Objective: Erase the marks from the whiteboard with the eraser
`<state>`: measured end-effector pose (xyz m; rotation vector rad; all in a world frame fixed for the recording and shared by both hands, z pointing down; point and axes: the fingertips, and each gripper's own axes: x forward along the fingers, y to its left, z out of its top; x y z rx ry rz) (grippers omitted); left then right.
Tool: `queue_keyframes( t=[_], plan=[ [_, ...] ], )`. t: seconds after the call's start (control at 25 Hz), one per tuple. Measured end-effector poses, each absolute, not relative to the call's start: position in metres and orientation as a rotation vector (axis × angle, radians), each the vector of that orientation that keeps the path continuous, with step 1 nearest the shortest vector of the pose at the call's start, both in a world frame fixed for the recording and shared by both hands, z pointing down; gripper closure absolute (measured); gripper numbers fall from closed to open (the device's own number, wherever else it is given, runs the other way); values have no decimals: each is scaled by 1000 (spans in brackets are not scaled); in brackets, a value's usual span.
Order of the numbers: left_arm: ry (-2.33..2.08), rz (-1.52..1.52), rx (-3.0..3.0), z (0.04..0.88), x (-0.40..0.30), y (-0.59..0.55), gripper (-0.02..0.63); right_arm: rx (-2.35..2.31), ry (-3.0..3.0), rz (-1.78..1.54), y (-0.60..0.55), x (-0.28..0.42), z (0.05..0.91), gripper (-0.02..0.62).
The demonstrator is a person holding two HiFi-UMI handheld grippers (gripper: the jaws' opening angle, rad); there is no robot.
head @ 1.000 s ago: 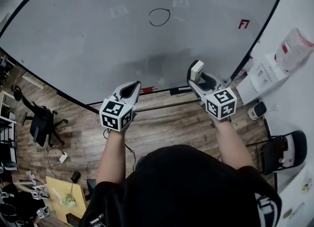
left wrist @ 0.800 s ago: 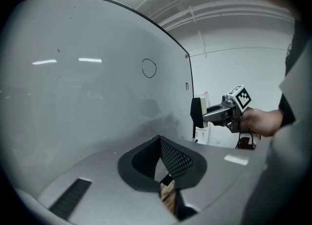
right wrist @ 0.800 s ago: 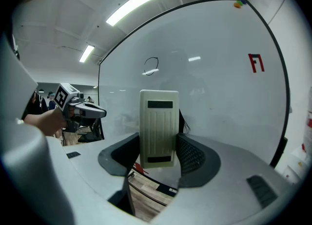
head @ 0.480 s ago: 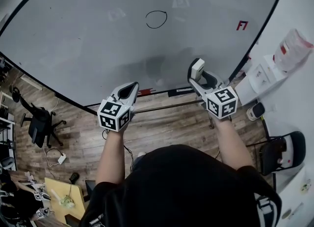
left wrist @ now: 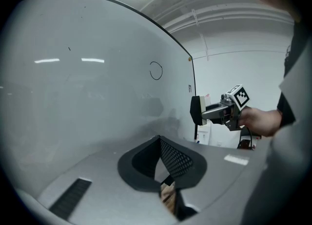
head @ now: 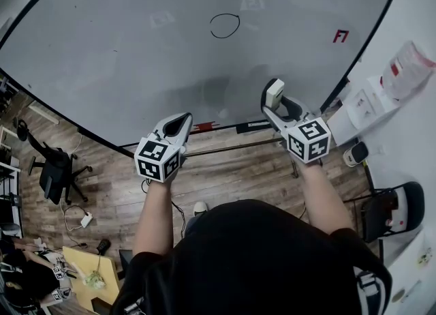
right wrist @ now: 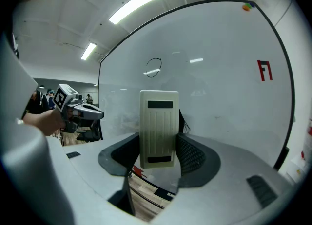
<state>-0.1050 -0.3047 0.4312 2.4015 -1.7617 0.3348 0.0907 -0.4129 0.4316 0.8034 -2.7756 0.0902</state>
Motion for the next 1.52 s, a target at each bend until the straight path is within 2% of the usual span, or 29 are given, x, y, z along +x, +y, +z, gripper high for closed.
queue_keyframes(
  t=[1.52],
  plan=[
    [-1619, 284, 2528, 424, -161, -271, 595, 943, -2690, 28, -363, 37, 420, 365]
  ],
)
